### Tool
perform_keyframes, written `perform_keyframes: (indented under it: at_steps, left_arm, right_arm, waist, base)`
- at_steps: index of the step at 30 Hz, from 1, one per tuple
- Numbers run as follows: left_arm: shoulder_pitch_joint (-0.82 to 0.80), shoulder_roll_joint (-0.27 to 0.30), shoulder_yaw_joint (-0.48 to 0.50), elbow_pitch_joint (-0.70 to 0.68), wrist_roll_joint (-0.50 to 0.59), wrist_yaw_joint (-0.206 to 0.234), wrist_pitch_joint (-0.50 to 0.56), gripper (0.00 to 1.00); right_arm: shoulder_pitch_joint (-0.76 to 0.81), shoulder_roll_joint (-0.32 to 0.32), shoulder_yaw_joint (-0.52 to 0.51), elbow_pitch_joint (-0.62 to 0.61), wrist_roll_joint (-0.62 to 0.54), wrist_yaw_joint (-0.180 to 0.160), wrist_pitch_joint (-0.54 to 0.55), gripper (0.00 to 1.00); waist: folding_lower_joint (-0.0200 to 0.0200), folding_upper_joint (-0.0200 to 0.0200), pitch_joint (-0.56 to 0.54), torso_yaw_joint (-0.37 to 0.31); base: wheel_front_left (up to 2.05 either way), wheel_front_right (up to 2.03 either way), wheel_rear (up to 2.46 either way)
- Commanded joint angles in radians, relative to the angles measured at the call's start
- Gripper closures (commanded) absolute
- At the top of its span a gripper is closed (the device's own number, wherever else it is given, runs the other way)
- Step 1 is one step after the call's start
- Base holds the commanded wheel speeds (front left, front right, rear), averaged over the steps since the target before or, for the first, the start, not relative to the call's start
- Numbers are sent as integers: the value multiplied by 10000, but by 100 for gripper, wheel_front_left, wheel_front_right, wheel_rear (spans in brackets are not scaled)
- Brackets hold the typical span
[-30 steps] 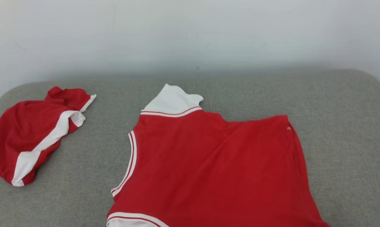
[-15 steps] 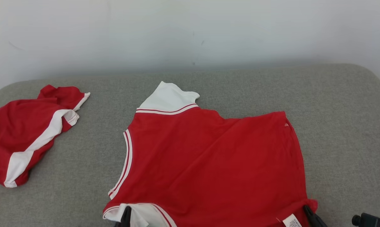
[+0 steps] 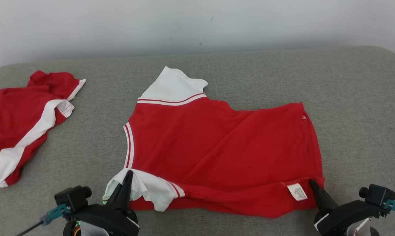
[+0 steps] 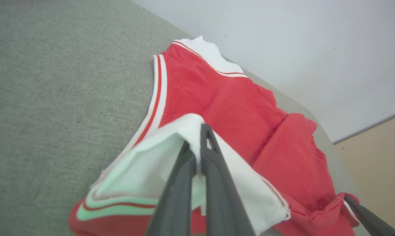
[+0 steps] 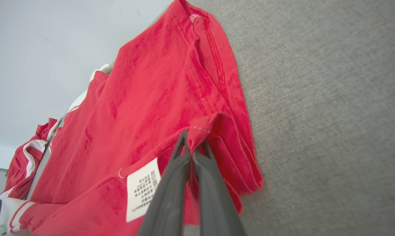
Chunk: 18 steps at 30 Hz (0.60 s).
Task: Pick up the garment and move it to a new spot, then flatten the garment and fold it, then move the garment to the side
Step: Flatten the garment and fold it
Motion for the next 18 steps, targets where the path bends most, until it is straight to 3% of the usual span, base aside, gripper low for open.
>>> perform_keyframes:
  at_steps: [1, 3, 4, 5, 6, 7, 13, 18]
  left_arm:
    - [-221, -26, -23, 175, 110, -57, -42, 100]
    - [-544, -93, -81, 742, 231, -165, -115, 100]
    - [-695, -106, -109, 993, 312, -216, -178, 100]
    - [-821, -120, -173, 1234, 394, -285, -270, 95]
    - [-941, -130, -224, 1437, 525, -347, -446, 29]
    - [-1017, -156, -273, 1622, 651, -386, -572, 0]
    - [-658, -286, -177, 2335, 966, -598, -1177, 0]
    - [270, -136, 194, 2044, 1399, -487, -1331, 0]
  right_arm:
    - [-91, 27, -19, 57, -133, -24, -64, 100]
    - [-304, 1, 41, 231, -269, -24, -222, 100]
    - [-409, -23, 41, 303, -373, -24, -377, 69]
    - [-473, -28, 84, 377, -461, -24, -518, 4]
    - [-498, -48, 110, 483, -534, -24, -644, 0]
    - [-519, -97, 133, 551, -611, -24, -806, 0]
    - [-45, -618, 712, 661, -1163, -24, -1748, 0]
    - [687, -1133, 1113, 470, -1450, -24, -2170, 0]
  waist:
    - [-2, -1, 58, 4]
    - [-2, -1, 80, -11]
    - [-2, -1, 85, -21]
    - [-2, -1, 79, -34]
    - [-2, -1, 62, -40]
    - [-2, -1, 33, -41]
    - [-2, -1, -386, -34]
    - [-2, -1, -736, 53]
  base:
    - [0, 0, 0]
    - [0, 0, 0]
    - [0, 0, 0]
    - [0, 0, 0]
    - [0, 0, 0]
    - [0, 0, 0]
    - [0, 0, 0]
    - [0, 0, 0]
